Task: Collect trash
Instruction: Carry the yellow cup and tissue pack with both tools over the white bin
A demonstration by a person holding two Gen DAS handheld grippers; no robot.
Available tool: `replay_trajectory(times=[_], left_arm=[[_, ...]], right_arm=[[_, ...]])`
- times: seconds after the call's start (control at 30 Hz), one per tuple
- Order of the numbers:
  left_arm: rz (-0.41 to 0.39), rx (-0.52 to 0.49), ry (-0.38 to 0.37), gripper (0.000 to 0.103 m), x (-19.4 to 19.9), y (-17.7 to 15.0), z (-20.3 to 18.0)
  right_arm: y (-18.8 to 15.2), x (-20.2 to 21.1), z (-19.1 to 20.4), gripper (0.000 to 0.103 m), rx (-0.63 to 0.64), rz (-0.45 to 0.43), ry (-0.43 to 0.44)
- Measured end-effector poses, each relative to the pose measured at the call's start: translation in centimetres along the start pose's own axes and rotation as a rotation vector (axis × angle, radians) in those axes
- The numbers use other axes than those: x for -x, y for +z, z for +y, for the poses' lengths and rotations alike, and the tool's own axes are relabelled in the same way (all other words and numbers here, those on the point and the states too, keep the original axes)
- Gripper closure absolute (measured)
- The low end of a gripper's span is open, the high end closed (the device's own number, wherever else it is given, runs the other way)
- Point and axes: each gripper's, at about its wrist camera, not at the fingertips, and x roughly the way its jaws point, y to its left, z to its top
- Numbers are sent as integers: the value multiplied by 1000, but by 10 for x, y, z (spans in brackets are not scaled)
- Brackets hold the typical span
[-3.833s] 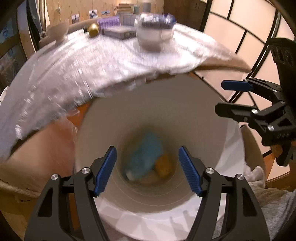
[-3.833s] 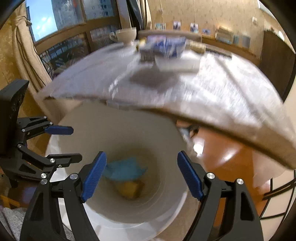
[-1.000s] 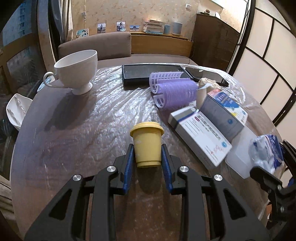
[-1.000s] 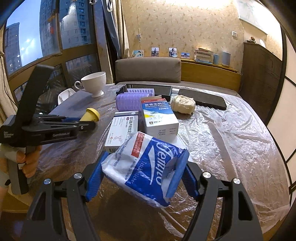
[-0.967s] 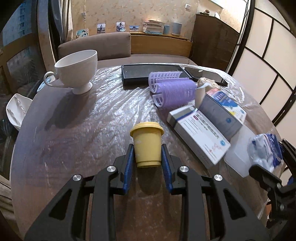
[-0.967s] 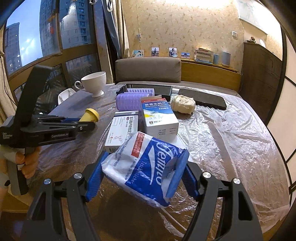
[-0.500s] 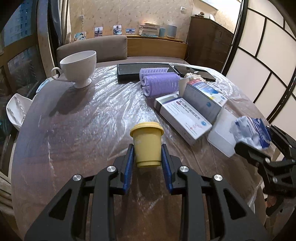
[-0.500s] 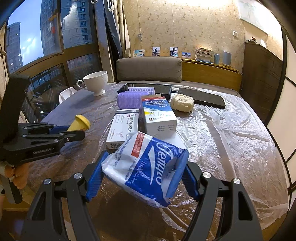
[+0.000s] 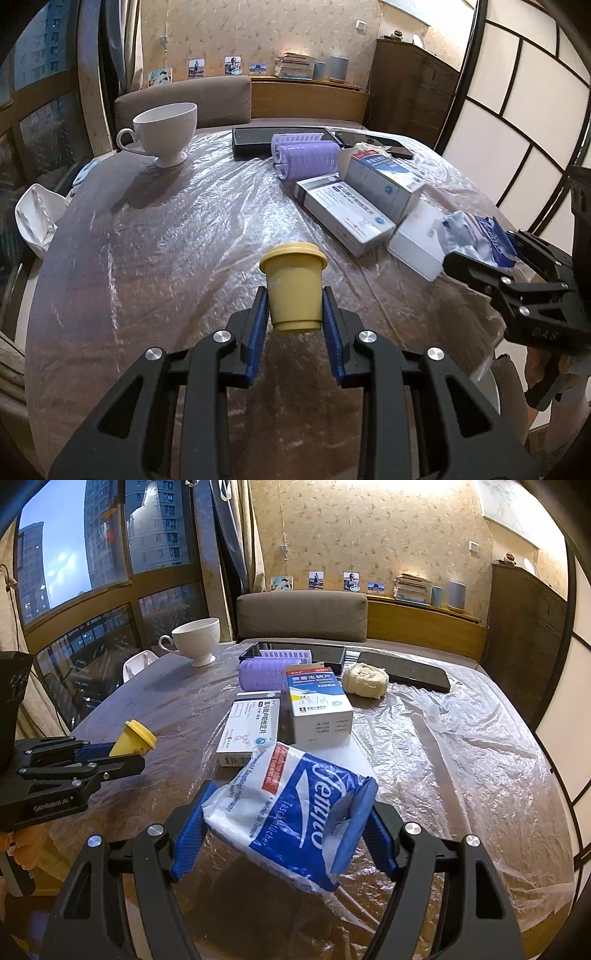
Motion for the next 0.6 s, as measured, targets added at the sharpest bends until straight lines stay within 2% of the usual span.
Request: replay_trajectory(times=[0.4, 0.6], left_arm=[[5, 11, -16, 72, 12, -22, -6], [-6, -4, -10, 72, 22, -31, -15]], right_arm=[[-13, 14, -3, 31, 8, 11, 24], [-20, 26, -6, 31, -8, 12, 66]])
